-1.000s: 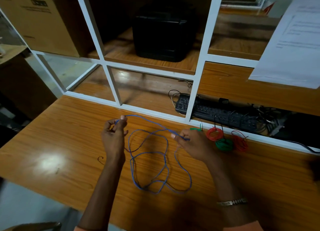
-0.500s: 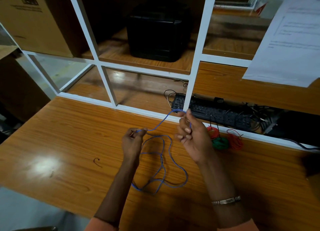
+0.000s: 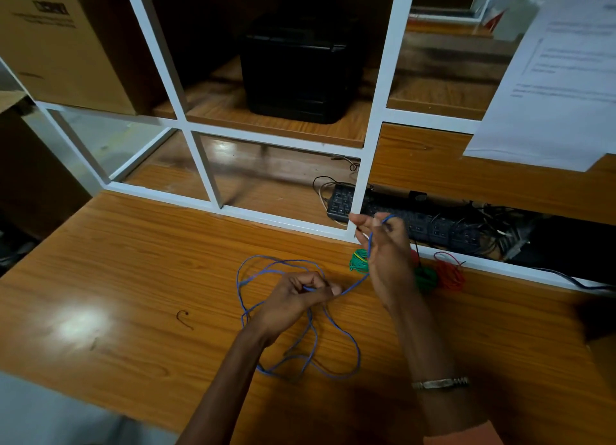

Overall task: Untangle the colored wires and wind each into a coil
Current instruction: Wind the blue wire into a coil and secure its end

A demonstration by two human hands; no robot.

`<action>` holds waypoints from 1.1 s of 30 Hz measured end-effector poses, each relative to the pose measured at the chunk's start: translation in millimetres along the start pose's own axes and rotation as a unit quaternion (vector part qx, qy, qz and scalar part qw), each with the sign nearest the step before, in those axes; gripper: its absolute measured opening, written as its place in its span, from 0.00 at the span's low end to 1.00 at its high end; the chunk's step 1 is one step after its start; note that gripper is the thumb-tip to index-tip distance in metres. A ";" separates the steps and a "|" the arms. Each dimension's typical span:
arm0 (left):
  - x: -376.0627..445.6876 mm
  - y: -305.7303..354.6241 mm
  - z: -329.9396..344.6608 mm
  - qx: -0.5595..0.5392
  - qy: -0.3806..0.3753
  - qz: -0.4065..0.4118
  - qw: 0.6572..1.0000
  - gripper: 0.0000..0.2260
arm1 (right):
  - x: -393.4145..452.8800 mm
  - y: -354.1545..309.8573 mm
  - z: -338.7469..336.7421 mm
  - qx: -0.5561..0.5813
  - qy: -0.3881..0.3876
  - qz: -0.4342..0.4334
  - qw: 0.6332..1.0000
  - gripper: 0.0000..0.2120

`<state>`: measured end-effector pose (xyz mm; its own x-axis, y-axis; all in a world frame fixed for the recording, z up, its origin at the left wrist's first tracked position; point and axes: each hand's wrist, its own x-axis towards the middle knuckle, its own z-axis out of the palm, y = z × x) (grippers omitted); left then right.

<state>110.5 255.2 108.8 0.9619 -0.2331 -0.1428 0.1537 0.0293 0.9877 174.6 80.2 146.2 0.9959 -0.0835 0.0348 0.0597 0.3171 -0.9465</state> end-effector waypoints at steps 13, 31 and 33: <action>2.6 -0.4 -12.8 0.005 0.058 0.042 0.997 0.20 | -45.2 25.9 -5.5 -0.193 -0.214 0.352 0.891 0.10; 0.7 -3.2 -13.7 -0.120 0.113 -0.005 0.986 0.13 | -39.5 20.9 5.3 0.258 -0.278 0.405 0.832 0.13; 0.7 -4.7 -4.5 -0.117 0.147 0.016 0.982 0.12 | -41.3 20.5 7.8 0.267 -0.275 0.398 0.834 0.14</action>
<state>111.5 259.3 103.8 0.9855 0.0614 -0.1584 0.1373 0.2619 0.9553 135.2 97.5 127.8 0.6063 0.7533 -0.2548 -0.7589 0.4524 -0.4684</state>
